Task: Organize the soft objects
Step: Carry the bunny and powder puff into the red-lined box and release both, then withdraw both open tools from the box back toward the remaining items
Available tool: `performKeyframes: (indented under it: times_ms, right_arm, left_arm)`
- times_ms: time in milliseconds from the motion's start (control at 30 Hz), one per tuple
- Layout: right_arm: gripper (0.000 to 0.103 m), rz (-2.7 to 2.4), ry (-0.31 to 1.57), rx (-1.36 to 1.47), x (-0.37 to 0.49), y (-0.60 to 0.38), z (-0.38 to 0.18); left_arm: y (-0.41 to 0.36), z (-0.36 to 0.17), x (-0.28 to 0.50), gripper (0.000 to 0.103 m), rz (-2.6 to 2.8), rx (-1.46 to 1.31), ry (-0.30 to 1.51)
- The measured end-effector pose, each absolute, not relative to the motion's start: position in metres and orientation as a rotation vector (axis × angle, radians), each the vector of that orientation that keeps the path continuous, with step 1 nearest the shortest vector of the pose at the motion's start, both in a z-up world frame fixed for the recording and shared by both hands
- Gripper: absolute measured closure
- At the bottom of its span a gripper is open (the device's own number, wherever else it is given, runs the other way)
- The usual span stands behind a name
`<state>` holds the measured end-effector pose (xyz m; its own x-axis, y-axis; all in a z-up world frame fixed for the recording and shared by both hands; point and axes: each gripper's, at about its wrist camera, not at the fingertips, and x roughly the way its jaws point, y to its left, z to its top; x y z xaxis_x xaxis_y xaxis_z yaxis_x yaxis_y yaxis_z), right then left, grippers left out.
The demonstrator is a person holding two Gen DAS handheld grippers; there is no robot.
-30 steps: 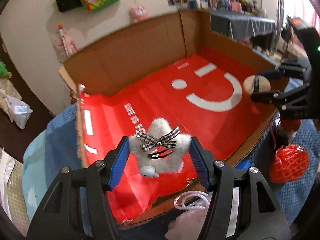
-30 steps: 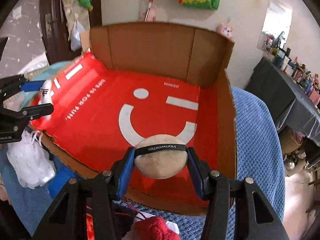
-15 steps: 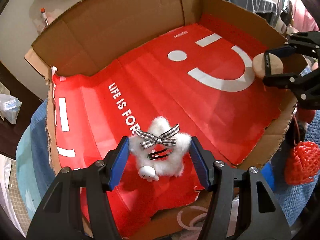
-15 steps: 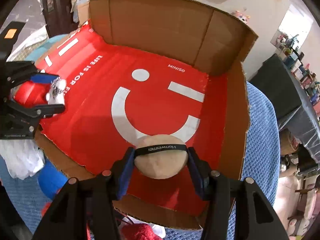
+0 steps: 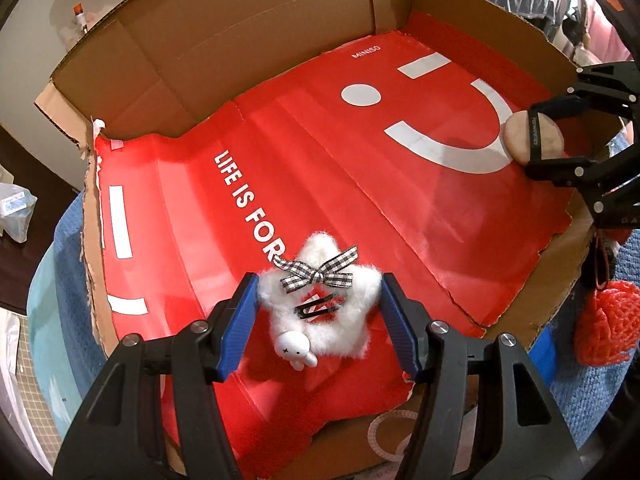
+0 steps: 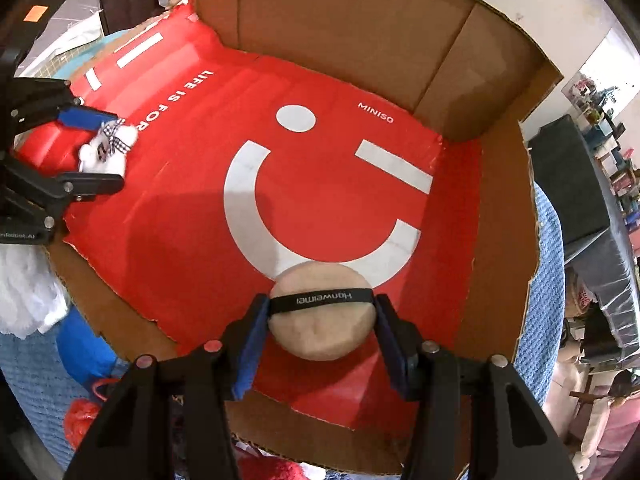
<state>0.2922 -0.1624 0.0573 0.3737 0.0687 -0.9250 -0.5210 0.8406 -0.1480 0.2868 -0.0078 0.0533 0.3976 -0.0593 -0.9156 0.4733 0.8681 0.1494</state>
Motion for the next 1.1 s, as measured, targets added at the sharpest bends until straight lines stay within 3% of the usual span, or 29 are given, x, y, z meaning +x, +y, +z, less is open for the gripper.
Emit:
performKeyframes:
  times_ms: [800, 1100]
  right_arm:
    - [0.046, 0.43, 1.16, -0.449, 0.303, -0.163, 0.052]
    - [0.045, 0.435, 1.162, -0.445, 0.305, -0.164, 0.051]
  left_arm:
    - [-0.007, 0.055, 0.286, 0.042, -0.353, 0.408, 1.099]
    - [-0.006, 0.065, 0.283, 0.033, -0.36, 0.395, 1.052]
